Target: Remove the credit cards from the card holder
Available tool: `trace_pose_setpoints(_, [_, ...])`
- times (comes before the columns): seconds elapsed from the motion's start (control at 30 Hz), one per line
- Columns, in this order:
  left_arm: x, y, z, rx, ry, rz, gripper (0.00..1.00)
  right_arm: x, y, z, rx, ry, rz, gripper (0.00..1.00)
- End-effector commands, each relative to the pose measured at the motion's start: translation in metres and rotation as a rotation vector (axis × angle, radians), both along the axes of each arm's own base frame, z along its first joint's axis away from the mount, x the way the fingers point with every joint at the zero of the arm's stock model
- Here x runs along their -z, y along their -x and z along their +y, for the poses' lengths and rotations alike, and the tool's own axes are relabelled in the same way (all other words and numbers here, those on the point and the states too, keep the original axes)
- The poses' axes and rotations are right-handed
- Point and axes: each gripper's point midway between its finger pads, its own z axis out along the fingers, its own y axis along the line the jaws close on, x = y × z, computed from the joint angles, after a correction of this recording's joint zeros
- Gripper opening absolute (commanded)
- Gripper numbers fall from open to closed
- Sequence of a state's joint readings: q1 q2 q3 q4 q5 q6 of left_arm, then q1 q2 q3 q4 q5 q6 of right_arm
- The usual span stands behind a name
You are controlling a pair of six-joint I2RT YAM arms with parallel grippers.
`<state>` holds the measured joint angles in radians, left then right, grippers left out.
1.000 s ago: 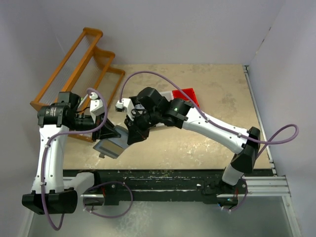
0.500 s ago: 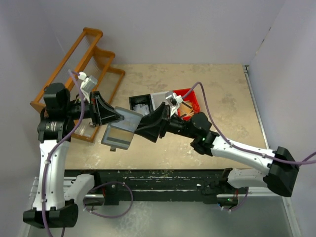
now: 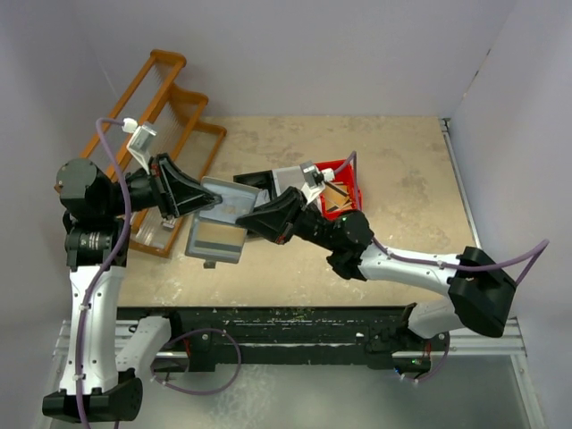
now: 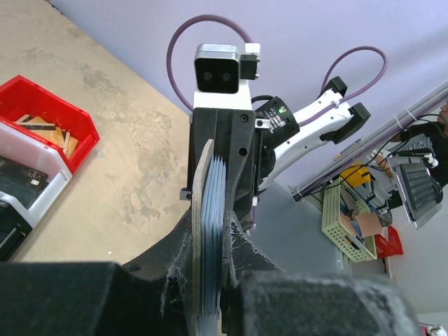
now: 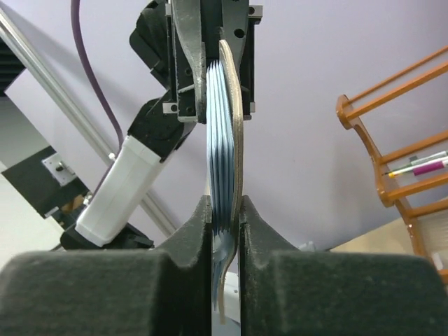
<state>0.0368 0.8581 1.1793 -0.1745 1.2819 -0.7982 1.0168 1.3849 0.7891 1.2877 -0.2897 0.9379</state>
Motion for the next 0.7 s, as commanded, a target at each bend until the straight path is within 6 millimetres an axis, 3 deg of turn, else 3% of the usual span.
trace_pose_setpoints(0.0, [-0.006, 0.003, 0.0, -0.016, 0.005, -0.026, 0.13, -0.05, 0.018, -0.016, -0.078, -0.144, -0.038, 0.0])
trace_pose_setpoints(0.07, [0.003, 0.002, 0.001, -0.013, -0.026, -0.039, 0.39, -0.044, 0.014, -0.013, -0.112, -0.056, -0.029, 0.0])
trace_pose_setpoints(0.1, [0.008, 0.002, 0.001, 0.001, -0.047, -0.055, 0.47, -0.041, 0.012, -0.011, -0.141, 0.015, -0.036, 0.0])
trace_pose_setpoints(0.13, [0.015, 0.003, 0.001, 0.016, -0.068, -0.048, 0.55, -0.023, 0.007, -0.003, -0.17, 0.152, 0.002, 0.0])
trace_pose_setpoints(0.2, [0.028, 0.001, 0.003, 0.043, -0.131, -0.111, 0.65, -0.004, 0.009, 0.002, -0.239, 0.358, -0.016, 0.0])
trace_pose_setpoints(0.23, [0.028, 0.001, 0.004, 0.063, -0.15, -0.142, 0.66, -0.004, 0.01, 0.002, -0.247, 0.433, -0.048, 0.0])
trace_pose_setpoints(0.33, [0.039, 0.005, 0.005, 0.121, -0.201, -0.207, 0.72, 0.032, 0.011, -0.002, -0.284, 0.66, -0.101, 0.0])
trace_pose_setpoints(0.47, [0.06, 0.004, 0.008, 0.163, -0.253, -0.2, 0.69, 0.063, 0.01, -0.012, -0.316, 0.853, -0.092, 0.0])
trace_pose_setpoints(0.67, [0.1, -0.003, 0.013, 0.207, -0.324, -0.156, 0.58, 0.062, -0.002, -0.008, -0.295, 0.917, -0.131, 0.0])
